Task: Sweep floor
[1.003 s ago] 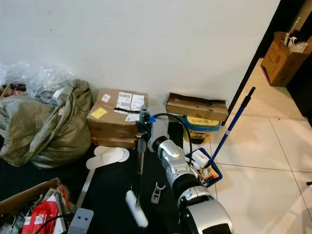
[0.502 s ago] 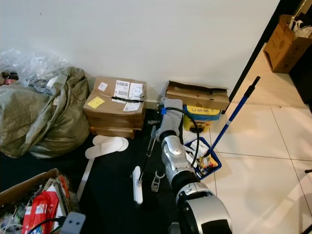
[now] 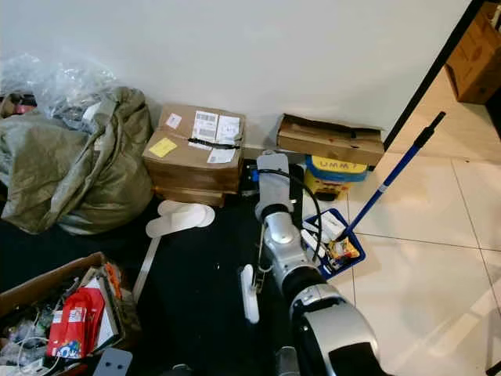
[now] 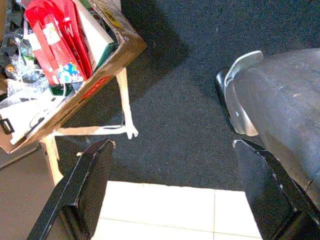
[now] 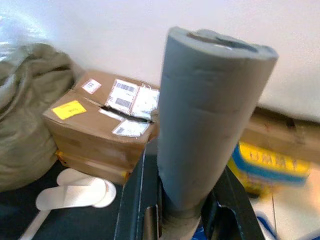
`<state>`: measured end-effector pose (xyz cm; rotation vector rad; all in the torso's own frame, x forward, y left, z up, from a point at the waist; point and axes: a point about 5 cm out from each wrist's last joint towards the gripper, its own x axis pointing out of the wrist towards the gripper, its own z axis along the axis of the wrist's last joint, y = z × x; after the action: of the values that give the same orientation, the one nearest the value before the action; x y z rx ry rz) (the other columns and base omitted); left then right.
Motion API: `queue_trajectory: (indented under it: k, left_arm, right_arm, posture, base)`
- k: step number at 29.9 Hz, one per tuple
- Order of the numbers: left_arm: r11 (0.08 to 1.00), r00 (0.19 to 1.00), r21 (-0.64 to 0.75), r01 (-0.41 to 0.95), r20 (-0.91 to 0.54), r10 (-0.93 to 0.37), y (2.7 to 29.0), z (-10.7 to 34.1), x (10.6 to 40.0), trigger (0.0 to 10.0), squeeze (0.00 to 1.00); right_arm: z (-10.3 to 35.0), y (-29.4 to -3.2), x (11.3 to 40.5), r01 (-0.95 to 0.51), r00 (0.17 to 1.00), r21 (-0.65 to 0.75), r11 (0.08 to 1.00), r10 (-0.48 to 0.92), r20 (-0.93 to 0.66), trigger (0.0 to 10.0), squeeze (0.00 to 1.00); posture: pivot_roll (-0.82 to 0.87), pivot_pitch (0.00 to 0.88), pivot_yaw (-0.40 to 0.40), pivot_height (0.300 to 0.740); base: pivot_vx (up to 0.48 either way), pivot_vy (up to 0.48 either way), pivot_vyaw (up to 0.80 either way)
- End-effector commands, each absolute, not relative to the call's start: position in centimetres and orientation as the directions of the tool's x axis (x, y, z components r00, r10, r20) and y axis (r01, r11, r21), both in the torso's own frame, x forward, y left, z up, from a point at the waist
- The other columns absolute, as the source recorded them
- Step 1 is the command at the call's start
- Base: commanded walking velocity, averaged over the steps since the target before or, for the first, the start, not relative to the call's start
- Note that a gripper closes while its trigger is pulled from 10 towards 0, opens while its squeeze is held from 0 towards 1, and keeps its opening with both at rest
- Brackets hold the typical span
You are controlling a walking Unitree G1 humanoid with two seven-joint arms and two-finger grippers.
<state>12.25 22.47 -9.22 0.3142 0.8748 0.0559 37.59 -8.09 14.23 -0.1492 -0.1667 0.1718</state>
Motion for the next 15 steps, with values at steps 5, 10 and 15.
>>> queue_trajectory:
  k: [5,10,15]
  left_arm:
    - [0.956,0.602,0.274,0.104,-0.782,0.159,21.9,-9.9,10.8,10.0,0.0]
    - [0.957,0.606,0.273,0.098,-0.779,0.161,21.8,-9.8,11.0,10.0,0.0]
    - [0.957,0.607,0.274,0.095,-0.778,0.162,21.9,-9.8,11.3,10.0,0.0]
  right_arm:
    - [16.7,-8.0,38.0,-0.234,0.897,-0.445,0.864,0.368,0.243,10.0,0.0]
    - [17.4,-8.6,38.3,-0.209,0.889,-0.519,0.829,0.383,0.253,10.0,0.0]
    - [18.3,-9.4,38.7,-0.174,0.889,-0.534,0.828,0.365,0.277,10.0,0.0]
  posture:
    - [-0.05,0.283,-0.036,0.74]
    - [-0.05,0.276,-0.036,0.74]
    - [-0.06,0.264,-0.03,0.74]
  base:
    - [0.0,0.0,0.0]
    - [0.0,0.0,0.0]
    - [0.0,0.0,0.0]
